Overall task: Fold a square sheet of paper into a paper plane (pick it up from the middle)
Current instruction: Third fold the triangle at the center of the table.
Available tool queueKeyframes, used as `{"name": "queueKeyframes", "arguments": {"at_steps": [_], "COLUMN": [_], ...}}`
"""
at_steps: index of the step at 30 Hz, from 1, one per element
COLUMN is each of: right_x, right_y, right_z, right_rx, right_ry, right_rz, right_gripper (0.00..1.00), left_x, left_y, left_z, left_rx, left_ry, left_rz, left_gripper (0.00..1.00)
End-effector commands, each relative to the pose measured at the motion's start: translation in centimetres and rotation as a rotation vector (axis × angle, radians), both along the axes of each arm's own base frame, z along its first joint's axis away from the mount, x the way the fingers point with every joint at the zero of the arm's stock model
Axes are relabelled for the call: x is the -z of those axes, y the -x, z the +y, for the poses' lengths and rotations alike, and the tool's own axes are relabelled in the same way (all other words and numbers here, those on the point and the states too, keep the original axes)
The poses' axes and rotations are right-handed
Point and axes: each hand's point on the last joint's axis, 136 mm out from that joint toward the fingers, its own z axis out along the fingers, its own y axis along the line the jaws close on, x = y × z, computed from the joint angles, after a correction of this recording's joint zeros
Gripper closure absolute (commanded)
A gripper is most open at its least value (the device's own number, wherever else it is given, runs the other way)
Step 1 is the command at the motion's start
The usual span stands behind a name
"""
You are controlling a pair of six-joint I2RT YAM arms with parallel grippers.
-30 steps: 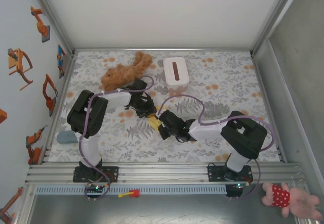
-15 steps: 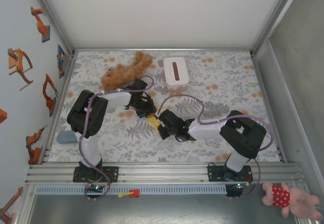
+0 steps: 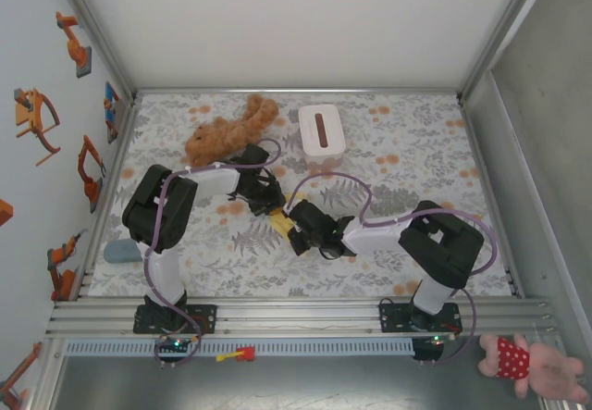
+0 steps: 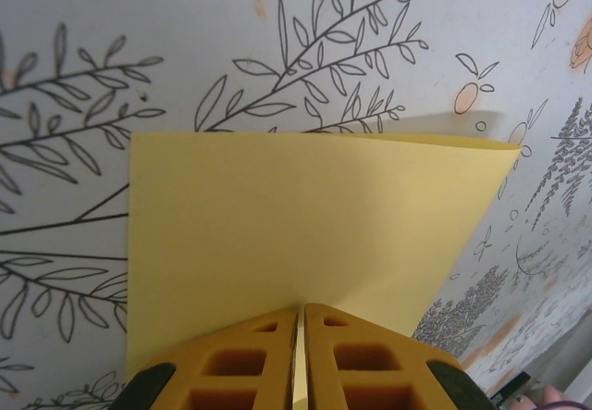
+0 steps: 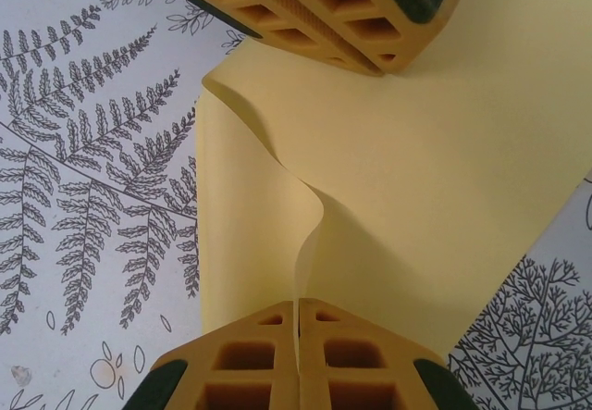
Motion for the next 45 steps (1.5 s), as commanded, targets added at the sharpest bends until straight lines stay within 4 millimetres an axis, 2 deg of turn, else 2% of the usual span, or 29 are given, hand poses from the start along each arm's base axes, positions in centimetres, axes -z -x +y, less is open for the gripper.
{"name": "queueKeyframes", "arguments": {"at_steps": [1,5,10,15,18,28,32,37,45], "right_x": [0.3,0.9,1.5,1.8,1.9,1.9,2.0,2.0,2.1], "right_y": [0.0,0.4,0.8,0.8,0.9,0.8,0.7,0.5,0.4], "right_z": [0.2,-0.5,-0.7,-0.5,-0.4,0.1,0.2,0.2,0.2], "right_rx": [0.005,0.005,0.003,0.011,0.012,0.024,0.032,0.045,0.051], "right_ry": [0.016,0.05,0.058,0.055,0.054,0.039,0.036,0.029,0.033], "right_rz": [0.034,0.063,0.097,0.116,0.124,0.162,0.176,0.187,0.192], "right_gripper": [1.0,1.0,1.0,1.0,1.0,1.0,1.0,1.0,1.0], "left_x": [1.5,0.3,-2.9,-4.5,-4.9,-6.0,-5.7,-4.7,-3.4], "left_y": [1.8,1.3,0.0,-0.4,-0.2,2.1,3.2,4.1,4.4], "left_z": [1.1,1.1,1.0,2.3,3.3,4.6,4.7,4.1,2.5], "left_rx": [0.026,0.028,-0.006,-0.099,-0.154,-0.319,-0.352,-0.353,-0.34], "left_ry": [-0.064,-0.051,0.001,0.052,0.073,0.209,0.225,0.22,0.203], "left_rz": [0.064,0.038,-0.033,-0.054,-0.058,-0.079,-0.067,-0.032,0.012], "left_gripper": [0.89,0.88,0.84,0.75,0.74,0.83,0.85,0.86,0.87]}}
